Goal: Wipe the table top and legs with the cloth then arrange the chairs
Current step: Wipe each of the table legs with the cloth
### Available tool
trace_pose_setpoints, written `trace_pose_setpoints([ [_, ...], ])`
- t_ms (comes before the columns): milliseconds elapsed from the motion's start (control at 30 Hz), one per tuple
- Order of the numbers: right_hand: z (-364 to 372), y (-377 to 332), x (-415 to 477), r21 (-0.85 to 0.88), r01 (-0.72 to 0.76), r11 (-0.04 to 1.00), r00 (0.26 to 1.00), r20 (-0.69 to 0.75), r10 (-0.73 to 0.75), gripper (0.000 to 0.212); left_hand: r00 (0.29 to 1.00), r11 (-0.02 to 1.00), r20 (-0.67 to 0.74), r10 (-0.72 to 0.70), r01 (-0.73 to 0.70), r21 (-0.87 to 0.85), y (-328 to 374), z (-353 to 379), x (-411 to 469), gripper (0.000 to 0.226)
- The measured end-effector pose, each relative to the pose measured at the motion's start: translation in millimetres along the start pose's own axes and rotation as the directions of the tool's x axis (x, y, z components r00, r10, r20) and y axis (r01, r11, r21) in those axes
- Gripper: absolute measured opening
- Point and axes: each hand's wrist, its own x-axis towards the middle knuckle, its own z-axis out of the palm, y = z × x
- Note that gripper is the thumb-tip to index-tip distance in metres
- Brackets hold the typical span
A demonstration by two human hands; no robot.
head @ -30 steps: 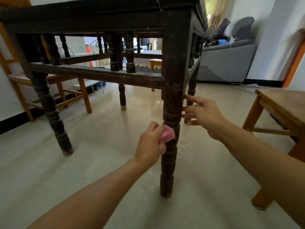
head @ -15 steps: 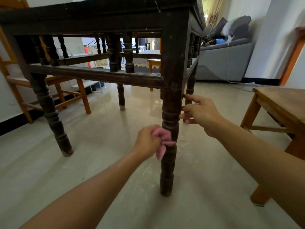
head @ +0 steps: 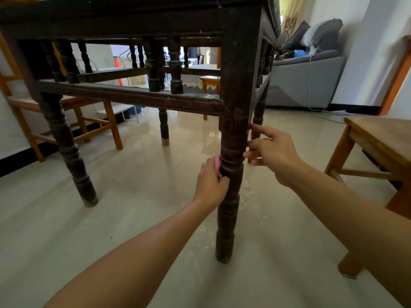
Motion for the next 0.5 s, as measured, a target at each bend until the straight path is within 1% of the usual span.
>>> trace_pose_setpoints([
  [67,1.5,0.7,1.6,0.000,0.014,1.000,1.000,-0.023,-0.014,0.048,0.995,0.986,-0.049,0.082,-0.074,0.152,-7.9,-6.2,-18.5,0.031],
  [100,2.4,1.1,2.0,0.000,0.020,1.000,0.999,-0.030,-0.020,0.047,0.992,0.972,-0.007,0.127,-0.123,0.202,-13.5,-6.4,-32.8,0.022],
  [133,2.7,1.5,2.6,0.002,0.024,1.000,0.999,-0.035,-0.024,0.046,0.980,0.956,0.111,0.164,-0.185,0.229,-19.2,-5.5,-48.7,0.014],
  [167,2.4,1.8,3.0,0.003,0.023,1.000,0.999,-0.042,-0.023,0.045,0.947,0.922,0.247,0.204,-0.270,0.277,-25.1,-2.1,-63.3,0.010],
  [200,1.7,1.4,3.6,0.004,0.020,1.000,0.999,-0.046,-0.020,0.044,0.913,0.869,0.320,0.254,-0.361,0.340,-29.1,1.2,-70.3,0.013],
  [233,0.5,0.0,4.6,0.005,0.019,1.000,0.999,-0.045,-0.018,0.042,0.912,0.847,0.299,0.280,-0.381,0.370,-32.2,0.2,-68.2,0.013],
  [267,-1.3,-1.5,5.1,0.007,0.015,1.000,0.999,-0.039,-0.015,0.040,0.951,0.883,0.171,0.257,-0.303,0.359,-28.8,-4.4,-58.4,0.012],
  [300,-2.6,-3.6,5.6,0.008,0.015,1.000,0.999,-0.029,-0.015,0.038,0.979,0.928,-0.006,0.205,-0.192,0.319,-22.1,-10.9,-44.0,0.013],
  [333,-2.7,-5.7,6.0,0.009,0.017,1.000,1.000,-0.018,-0.017,0.037,0.973,0.958,-0.183,0.139,-0.085,0.276,-17.7,-17.5,-29.4,0.017],
  [367,-3.0,-6.0,5.6,0.010,0.020,1.000,1.000,-0.014,-0.020,0.037,0.949,0.959,-0.288,0.126,-0.043,0.278,-10.8,-19.9,-20.3,0.021],
  [400,-2.2,-5.5,4.3,0.002,0.026,1.000,1.000,-0.015,-0.026,0.038,0.932,0.934,-0.300,0.203,-0.093,0.344,-8.6,-16.2,-17.7,0.024],
  [433,-0.2,-4.1,2.0,-0.021,0.043,0.999,0.999,-0.019,-0.043,0.041,0.926,0.885,-0.216,0.309,-0.197,0.423,-11.3,-7.6,-21.9,0.027],
  [467,2.5,-1.6,-1.2,-0.068,0.072,0.995,0.997,-0.025,-0.074,0.045,0.915,0.829,-0.095,0.393,-0.308,0.467,-14.9,4.1,-32.7,0.030],
  [500,5.9,1.9,-4.5,-0.135,0.116,0.984,0.992,-0.029,-0.121,0.050,0.910,0.771,0.079,0.406,-0.388,0.505,-24.2,17.0,-47.9,0.031],
])
